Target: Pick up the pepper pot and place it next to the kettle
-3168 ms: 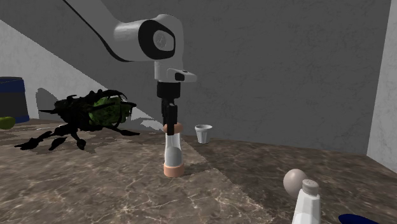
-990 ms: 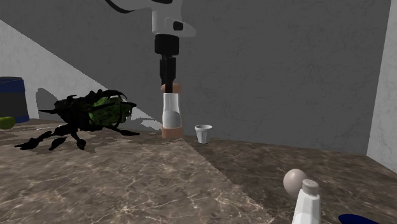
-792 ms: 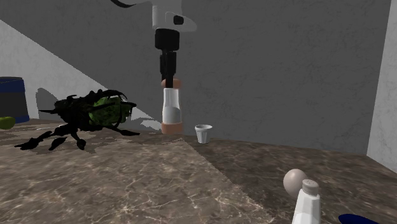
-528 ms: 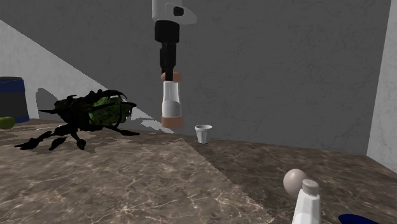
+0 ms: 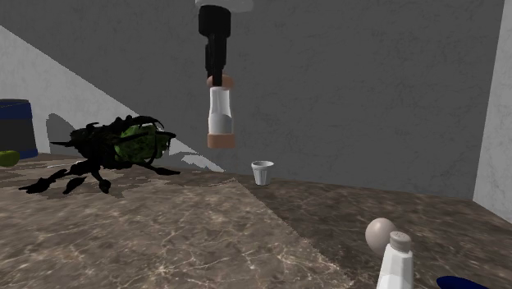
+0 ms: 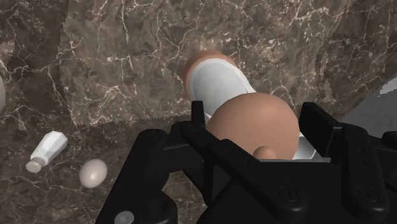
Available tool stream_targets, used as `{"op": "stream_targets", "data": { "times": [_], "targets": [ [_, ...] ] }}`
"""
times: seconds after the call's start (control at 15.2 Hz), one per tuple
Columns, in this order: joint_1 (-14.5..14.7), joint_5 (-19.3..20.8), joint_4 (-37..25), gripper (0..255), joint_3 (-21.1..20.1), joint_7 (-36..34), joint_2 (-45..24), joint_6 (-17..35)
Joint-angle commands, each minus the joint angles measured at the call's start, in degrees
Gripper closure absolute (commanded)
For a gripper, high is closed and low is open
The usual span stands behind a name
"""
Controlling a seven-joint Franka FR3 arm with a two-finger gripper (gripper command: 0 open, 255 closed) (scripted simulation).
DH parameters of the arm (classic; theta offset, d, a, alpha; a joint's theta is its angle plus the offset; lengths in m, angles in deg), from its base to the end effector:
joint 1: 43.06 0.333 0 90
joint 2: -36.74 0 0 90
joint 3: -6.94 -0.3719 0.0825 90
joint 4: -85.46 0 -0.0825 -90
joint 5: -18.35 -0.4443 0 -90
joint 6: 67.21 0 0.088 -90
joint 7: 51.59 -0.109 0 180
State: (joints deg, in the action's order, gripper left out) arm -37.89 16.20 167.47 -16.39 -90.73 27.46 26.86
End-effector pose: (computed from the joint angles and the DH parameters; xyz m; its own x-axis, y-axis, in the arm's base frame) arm 0.6041 0.3047 0.6631 0.9813 -0.1918 -0.0165 -0.1924 -0.9743 -0.1171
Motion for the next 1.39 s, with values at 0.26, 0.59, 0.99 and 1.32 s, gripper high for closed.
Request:
{"op": "stream_targets", "data": {
  "times": [0.26, 0.59, 0.99, 1.32],
  "targets": [
    [0.58, 0.81, -7.09, 255, -0.17, -0.74, -1.90, -5.29],
    [-1.45, -1.09, -3.90, 255, 0.52, 1.51, 2.36, -6.23],
    [-6.04, -6.32, 11.26, 255, 4.51, 9.90, 15.88, -4.59],
    [-8.10, -8.33, 20.52, 255, 8.89, 16.63, 25.07, -5.16]
  ]
}}
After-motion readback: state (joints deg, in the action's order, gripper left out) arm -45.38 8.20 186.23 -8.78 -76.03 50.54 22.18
